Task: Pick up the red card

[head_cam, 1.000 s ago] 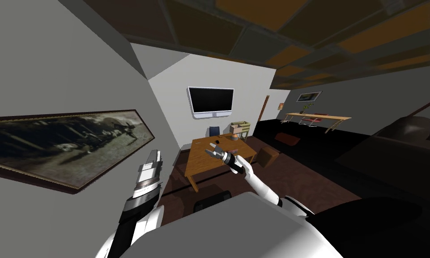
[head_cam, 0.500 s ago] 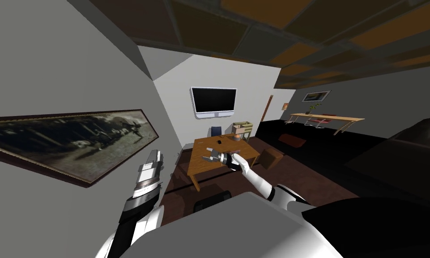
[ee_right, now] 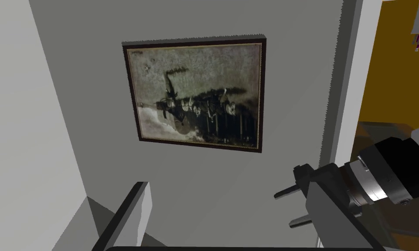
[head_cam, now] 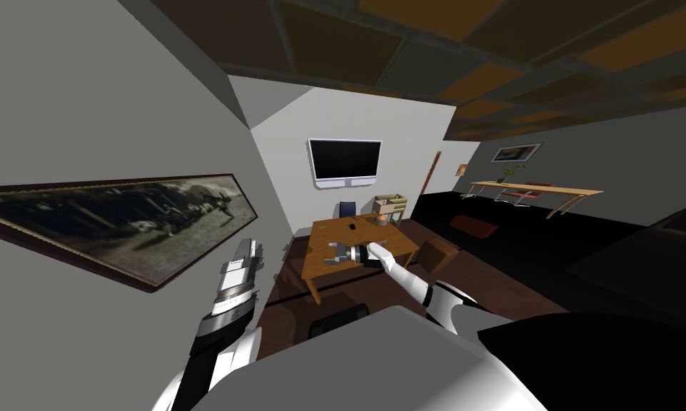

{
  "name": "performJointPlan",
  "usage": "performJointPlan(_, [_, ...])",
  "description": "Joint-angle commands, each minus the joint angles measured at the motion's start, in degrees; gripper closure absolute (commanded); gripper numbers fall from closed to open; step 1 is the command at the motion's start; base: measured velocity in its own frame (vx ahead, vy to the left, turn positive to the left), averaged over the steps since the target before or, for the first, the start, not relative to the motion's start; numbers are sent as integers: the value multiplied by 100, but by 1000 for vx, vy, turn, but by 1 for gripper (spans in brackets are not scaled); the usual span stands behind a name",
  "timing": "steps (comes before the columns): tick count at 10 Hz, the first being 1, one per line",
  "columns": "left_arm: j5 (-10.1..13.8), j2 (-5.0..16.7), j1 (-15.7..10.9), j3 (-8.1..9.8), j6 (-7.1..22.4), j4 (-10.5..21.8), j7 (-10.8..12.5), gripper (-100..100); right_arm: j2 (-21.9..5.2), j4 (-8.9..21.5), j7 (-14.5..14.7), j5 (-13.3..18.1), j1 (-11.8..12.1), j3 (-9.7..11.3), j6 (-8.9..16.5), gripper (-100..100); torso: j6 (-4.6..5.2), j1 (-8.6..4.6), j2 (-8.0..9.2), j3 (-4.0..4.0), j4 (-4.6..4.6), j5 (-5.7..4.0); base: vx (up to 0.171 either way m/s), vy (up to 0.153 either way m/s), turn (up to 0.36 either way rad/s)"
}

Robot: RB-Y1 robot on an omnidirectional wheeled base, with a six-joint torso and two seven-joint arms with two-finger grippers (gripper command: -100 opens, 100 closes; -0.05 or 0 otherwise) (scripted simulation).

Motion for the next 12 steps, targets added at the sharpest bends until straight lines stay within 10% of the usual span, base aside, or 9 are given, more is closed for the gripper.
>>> performJointPlan(1, [0,0,0,0,0,0,0,0,-142,286,-102,286,-286,235,-140,-100,0,0,0,0,0,0,24,3,85])
performJointPlan(12, [0,0,0,0,0,0,0,0,-620,1612,-458,1771,-1182,1053,-596,-100,2,-14,3,2,1,-3,21,-15,45])
